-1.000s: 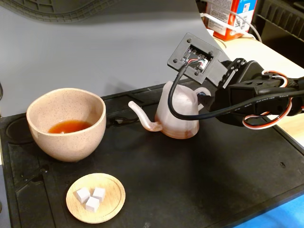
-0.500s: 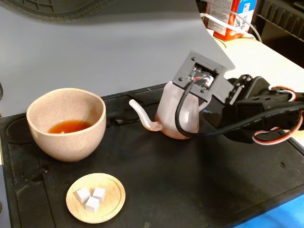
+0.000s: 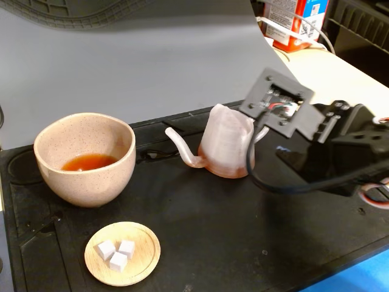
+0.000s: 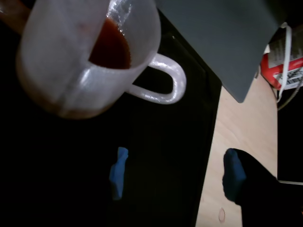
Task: Pick up a kettle and pour liquid into a cup.
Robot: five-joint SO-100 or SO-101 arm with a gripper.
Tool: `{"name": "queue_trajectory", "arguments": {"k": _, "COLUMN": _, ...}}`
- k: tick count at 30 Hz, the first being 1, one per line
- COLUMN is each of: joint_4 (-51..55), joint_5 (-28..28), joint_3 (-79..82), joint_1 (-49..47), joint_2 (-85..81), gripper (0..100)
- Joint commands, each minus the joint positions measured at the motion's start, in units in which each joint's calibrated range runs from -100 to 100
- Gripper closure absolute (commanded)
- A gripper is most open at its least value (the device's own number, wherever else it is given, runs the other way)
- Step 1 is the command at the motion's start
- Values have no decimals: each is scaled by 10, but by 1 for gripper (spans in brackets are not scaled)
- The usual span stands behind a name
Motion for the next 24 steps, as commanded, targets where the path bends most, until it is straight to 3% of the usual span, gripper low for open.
{"name": "queue_trajectory", "arguments": {"k": 1, "joint_4": 0, "joint_5": -2, "joint_3": 34, "joint_1": 0, "joint_2": -87, "gripper": 77}}
{"name": "queue_trajectory", "arguments": {"k": 5, "joint_4": 0, "joint_5": -8, "joint_3": 91, "joint_1": -2, "joint_2": -188, "gripper": 86}}
{"name": "queue_trajectory", "arguments": {"k": 12, "joint_4": 0, "joint_5": -100, "joint_3": 154, "joint_1": -31, "joint_2": -324, "gripper": 86}}
{"name": "queue_trajectory", "arguments": {"k": 17, "joint_4": 0, "joint_5": -126, "joint_3": 185, "joint_1": -23, "joint_2": -401, "gripper": 99}}
{"name": "queue_trajectory", "arguments": {"k": 24, "joint_4": 1, "joint_5": -172, "joint_3": 230, "joint_1": -23, "joint_2": -507, "gripper": 99}}
